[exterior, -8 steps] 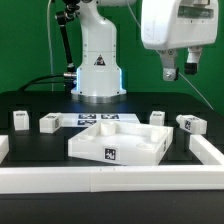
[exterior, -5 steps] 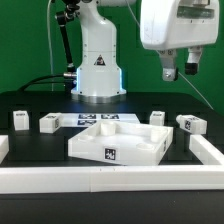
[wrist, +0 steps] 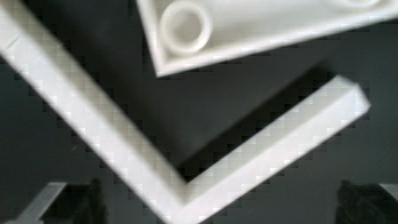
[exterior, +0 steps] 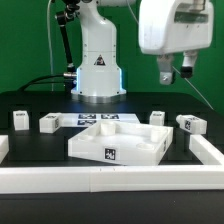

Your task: Assemble square table

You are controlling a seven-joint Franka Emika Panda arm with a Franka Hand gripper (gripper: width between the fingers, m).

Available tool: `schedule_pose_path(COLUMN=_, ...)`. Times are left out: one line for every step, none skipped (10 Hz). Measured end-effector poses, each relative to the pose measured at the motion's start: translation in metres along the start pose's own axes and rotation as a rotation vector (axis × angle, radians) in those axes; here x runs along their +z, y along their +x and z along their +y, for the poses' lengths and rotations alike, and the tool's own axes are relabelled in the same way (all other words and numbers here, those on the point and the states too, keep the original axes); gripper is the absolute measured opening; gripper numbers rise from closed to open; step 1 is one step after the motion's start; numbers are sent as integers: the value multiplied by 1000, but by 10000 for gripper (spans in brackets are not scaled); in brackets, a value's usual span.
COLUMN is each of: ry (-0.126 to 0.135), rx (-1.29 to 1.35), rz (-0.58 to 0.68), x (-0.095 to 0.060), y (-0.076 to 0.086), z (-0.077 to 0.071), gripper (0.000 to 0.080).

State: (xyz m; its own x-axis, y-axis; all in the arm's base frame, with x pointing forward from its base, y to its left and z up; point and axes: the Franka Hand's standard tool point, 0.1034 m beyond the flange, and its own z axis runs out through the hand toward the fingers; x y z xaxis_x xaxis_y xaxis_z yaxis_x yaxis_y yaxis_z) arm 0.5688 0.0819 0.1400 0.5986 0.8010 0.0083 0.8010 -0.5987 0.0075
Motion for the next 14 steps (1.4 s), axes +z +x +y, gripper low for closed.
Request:
schedule_pose_path(ry=7, rx=1, rz=-9, x=7, y=-12, z=-10, gripper=649)
schedule_pose_path(ry=5, rx=-6, rz=-5, x=15, y=-21, z=-15, gripper=649)
schedule_pose_path(ry=-7, rx=-17, rz=12, x=25, y=-27, z=-19, gripper=649)
schedule_pose_path(ry=-5, rx=-15, rz=15, x=35, y=-32, z=-23, gripper=649)
schedule_pose_path(ry=-2, rx=-15, rz=11, x=33, y=-31, z=-22, gripper=649)
schedule_pose_path(ry=-3, rx=-15, rz=12, x=33, y=-31, z=-22, gripper=649)
schedule_pose_path(ry=-2, rx=-15, rz=11, x=33, y=-31, z=-22, gripper=649)
schedule_pose_path(ry=-2, rx=-16, rz=10, x=34, y=-32, z=-21, gripper=649)
schedule_pose_path(ry=-8, rx=-13, rz=16, x=36, y=-37, z=-20, gripper=649)
schedule_pose_path(ry=-11, rx=-17, rz=24, x=47, y=-48, z=-35, gripper=649)
schedule_pose_path(ry=-15, rx=-42, rz=31, x=57, y=-57, z=-47, gripper=649)
schedule_pose_path(ry=-16, rx=-77, rz=36, x=67, y=-68, z=-54, gripper=649)
schedule_pose_path(ry=-10, rx=-117, rz=34, x=76, y=-75, z=-57, gripper=649)
schedule_pose_path(ry=-6, rx=-158, rz=34, x=85, y=-77, z=-58, gripper=649)
